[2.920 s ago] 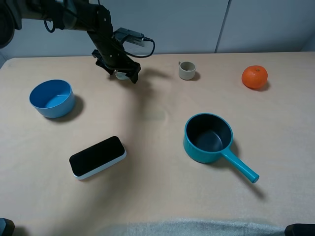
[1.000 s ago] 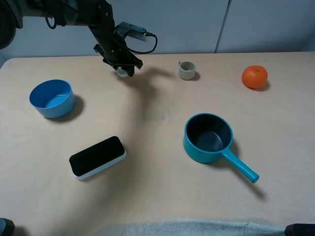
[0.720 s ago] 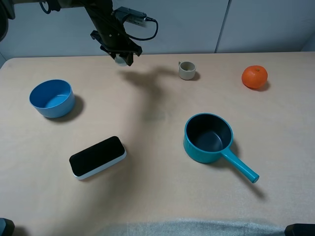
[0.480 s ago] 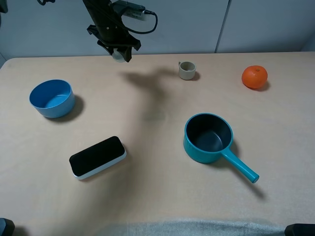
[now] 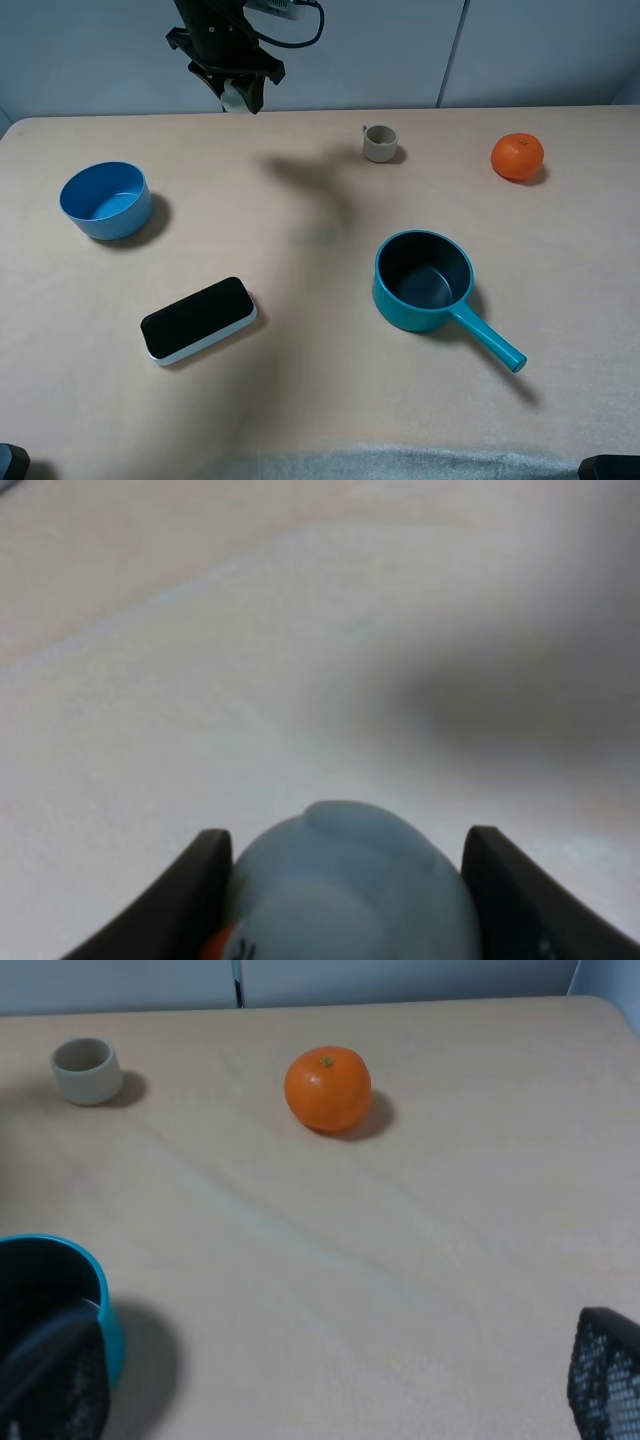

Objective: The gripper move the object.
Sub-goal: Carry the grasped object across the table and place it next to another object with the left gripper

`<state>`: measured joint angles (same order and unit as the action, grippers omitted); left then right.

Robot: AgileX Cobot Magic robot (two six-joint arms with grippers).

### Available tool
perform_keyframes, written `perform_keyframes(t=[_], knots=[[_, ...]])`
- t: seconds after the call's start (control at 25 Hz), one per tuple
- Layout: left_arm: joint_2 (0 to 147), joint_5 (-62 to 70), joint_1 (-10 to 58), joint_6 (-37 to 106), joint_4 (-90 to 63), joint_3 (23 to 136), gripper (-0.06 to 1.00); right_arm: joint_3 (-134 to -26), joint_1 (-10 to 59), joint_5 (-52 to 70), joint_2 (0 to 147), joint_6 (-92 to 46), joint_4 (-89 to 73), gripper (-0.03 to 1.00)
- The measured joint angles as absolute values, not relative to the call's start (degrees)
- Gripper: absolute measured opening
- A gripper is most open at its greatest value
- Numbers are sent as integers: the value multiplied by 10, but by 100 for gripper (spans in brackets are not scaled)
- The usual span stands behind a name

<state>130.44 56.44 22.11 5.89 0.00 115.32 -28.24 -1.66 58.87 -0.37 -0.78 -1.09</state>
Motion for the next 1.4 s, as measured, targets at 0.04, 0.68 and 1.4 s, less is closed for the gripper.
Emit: perform_keyframes(t=[0.04,0.68,1.4], knots=[[1300,567,224,58,4,1153,49,-282,-17,589,-4,-8,-11,69],[1253,612,288,38,14,1153,49,-282,-17,589,-4,-8,-11,69],[1243,607,385,21,17,1113,49,-282,-17,589,-4,-8,-11,69]])
